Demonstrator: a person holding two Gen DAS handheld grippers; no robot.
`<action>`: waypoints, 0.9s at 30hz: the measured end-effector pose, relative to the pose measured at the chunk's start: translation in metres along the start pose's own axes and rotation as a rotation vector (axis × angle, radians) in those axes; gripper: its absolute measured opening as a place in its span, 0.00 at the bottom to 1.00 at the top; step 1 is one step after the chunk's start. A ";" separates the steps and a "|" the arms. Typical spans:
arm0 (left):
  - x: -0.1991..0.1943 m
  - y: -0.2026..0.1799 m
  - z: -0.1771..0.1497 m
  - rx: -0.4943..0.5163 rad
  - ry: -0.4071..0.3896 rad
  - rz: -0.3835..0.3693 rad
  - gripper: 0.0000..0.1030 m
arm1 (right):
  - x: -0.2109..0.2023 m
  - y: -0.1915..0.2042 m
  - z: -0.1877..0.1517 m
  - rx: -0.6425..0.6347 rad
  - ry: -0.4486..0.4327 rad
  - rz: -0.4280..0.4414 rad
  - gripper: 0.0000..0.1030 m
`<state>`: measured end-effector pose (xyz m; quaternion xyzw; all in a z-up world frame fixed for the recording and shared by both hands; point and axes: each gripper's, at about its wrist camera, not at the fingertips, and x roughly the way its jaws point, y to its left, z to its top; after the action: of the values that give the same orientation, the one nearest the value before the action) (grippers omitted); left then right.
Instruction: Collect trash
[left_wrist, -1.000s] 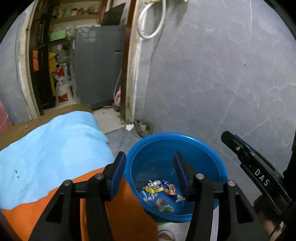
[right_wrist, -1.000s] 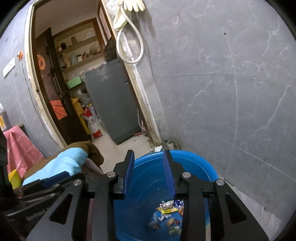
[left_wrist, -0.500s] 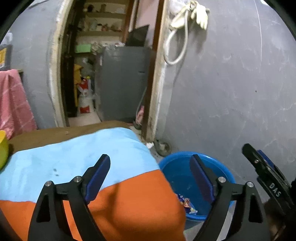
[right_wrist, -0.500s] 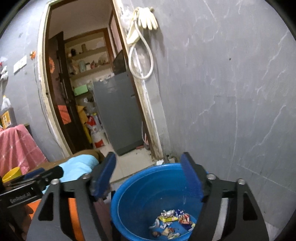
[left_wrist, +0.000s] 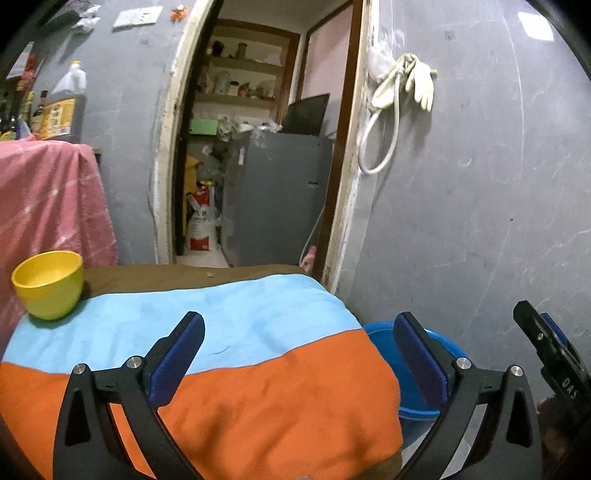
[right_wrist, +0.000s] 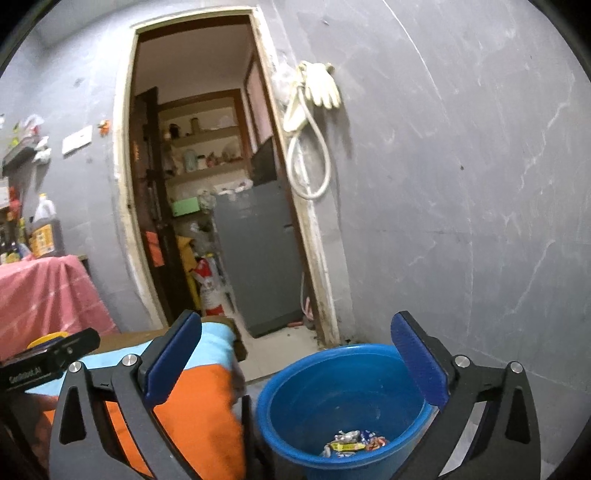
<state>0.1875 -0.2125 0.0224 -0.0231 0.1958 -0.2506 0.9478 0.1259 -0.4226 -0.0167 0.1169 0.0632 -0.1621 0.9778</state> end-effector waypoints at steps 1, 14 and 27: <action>-0.006 0.001 -0.003 -0.002 -0.005 0.001 0.98 | -0.006 0.004 -0.001 -0.011 -0.006 0.003 1.00; -0.095 0.018 -0.023 -0.007 -0.089 0.034 0.98 | -0.085 0.049 -0.016 -0.084 -0.082 0.006 1.00; -0.155 0.040 -0.061 -0.007 -0.126 0.120 0.98 | -0.134 0.076 -0.036 -0.130 -0.093 0.032 1.00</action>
<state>0.0593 -0.0990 0.0164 -0.0302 0.1376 -0.1908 0.9715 0.0223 -0.3034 -0.0141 0.0466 0.0264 -0.1473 0.9876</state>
